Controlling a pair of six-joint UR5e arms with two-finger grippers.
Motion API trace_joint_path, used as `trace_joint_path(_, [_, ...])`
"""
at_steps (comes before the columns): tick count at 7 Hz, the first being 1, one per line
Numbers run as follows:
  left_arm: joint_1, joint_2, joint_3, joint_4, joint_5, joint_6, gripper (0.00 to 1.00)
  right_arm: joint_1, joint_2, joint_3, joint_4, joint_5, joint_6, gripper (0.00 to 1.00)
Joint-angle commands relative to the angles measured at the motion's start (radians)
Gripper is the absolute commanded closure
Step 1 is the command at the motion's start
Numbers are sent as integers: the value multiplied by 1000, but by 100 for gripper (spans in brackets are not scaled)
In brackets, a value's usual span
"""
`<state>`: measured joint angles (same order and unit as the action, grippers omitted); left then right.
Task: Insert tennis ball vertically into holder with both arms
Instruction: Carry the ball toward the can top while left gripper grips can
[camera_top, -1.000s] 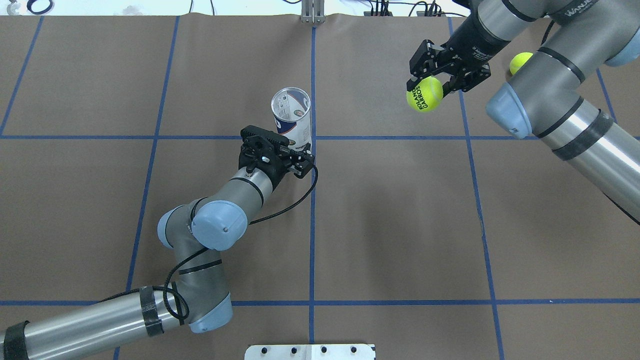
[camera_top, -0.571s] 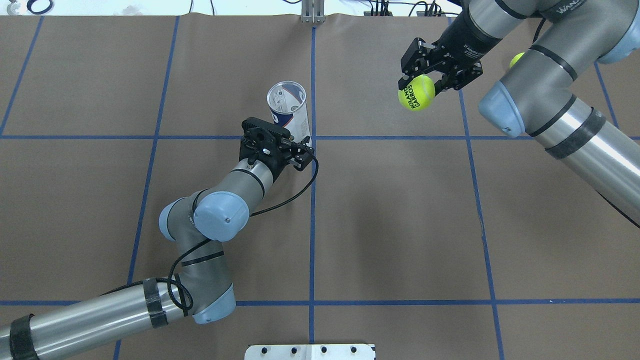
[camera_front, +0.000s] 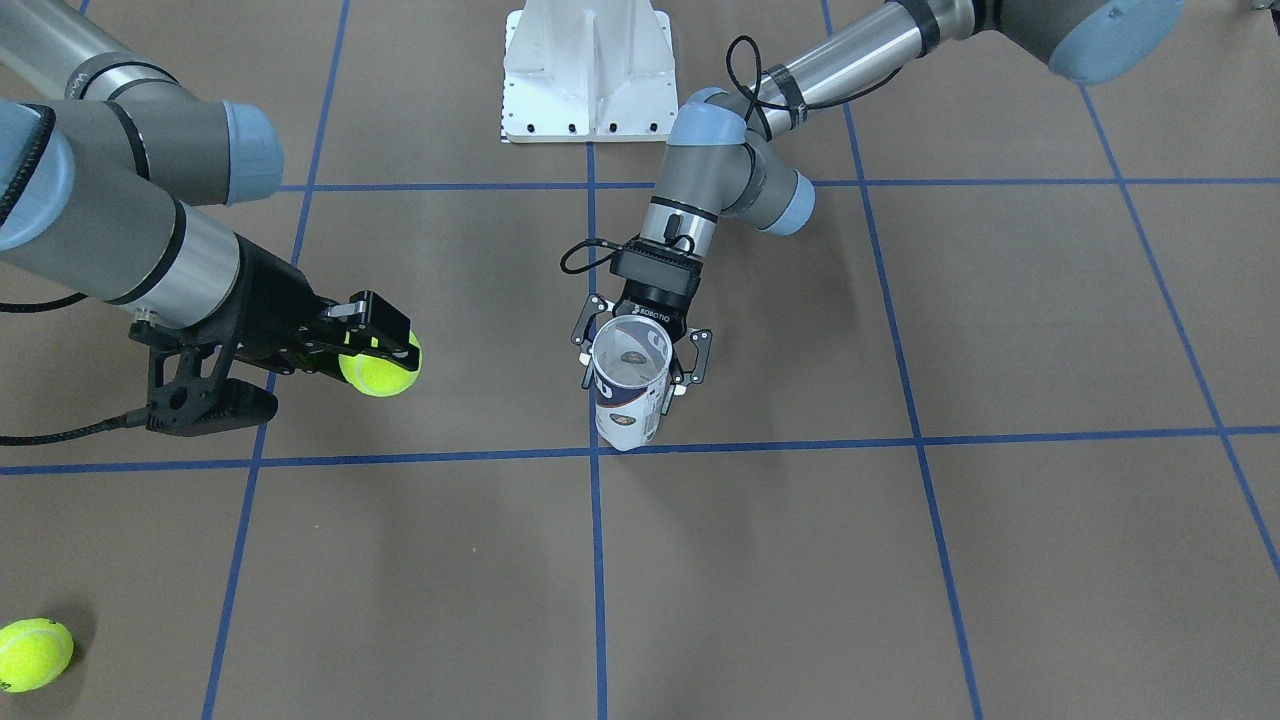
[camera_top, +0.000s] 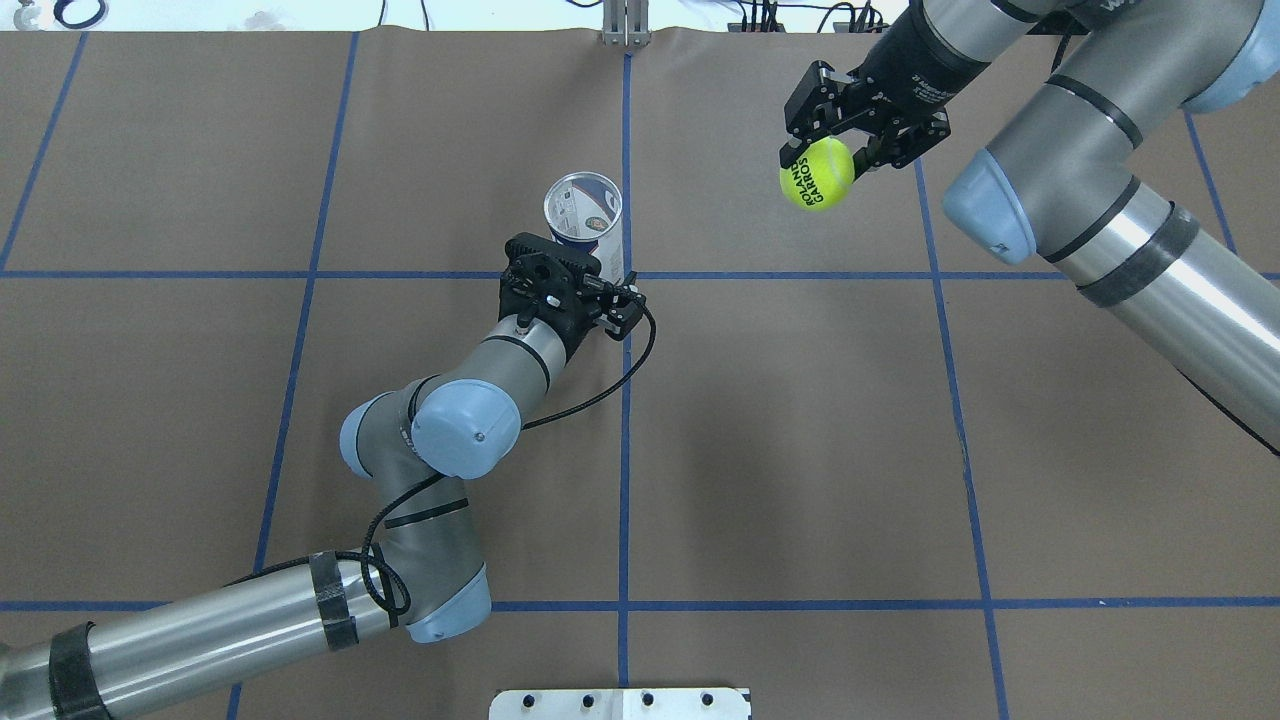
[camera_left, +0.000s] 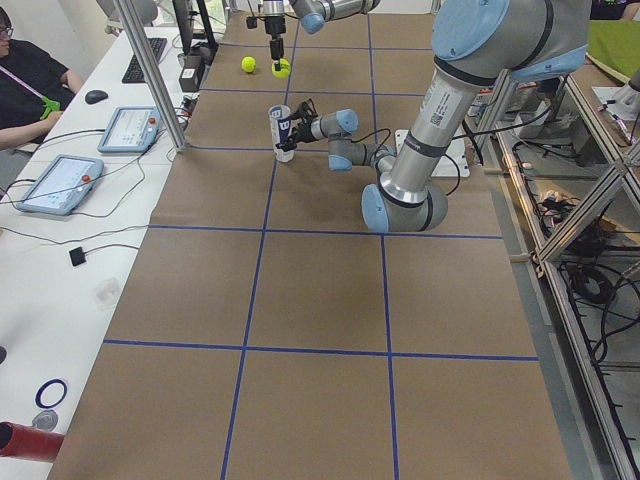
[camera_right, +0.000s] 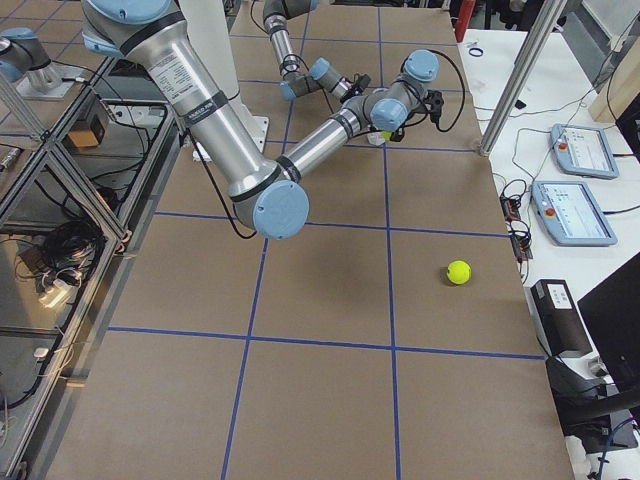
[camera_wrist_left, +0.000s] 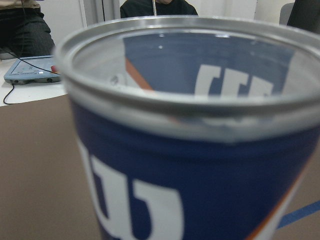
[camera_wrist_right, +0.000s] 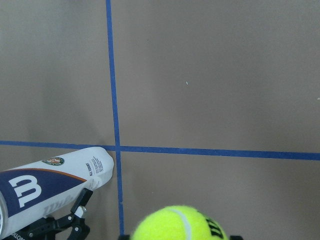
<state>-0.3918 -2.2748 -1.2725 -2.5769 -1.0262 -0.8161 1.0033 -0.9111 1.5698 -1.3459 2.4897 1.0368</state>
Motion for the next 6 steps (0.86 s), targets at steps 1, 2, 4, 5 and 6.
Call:
trace_joint_path(1, [1,-2,4,1,0,0,1,-2,73,-25,2,0,49,100])
trace_joint_path(2, [-1,-2,13,0,0,0,1,-2,108,-28,1,0,55,100])
trace_joint_path(4, [1,-5,13,0,0,0,1,-34,165,-33,1,-2,126,100])
trace_joint_path(5, [1,-6,13,0,0,0,1,-51,182,-33,1,-15,129,100])
trace_joint_path(6, [1,-8,13,0,-2,0,1,-76,193,-33,2,-49,152,100])
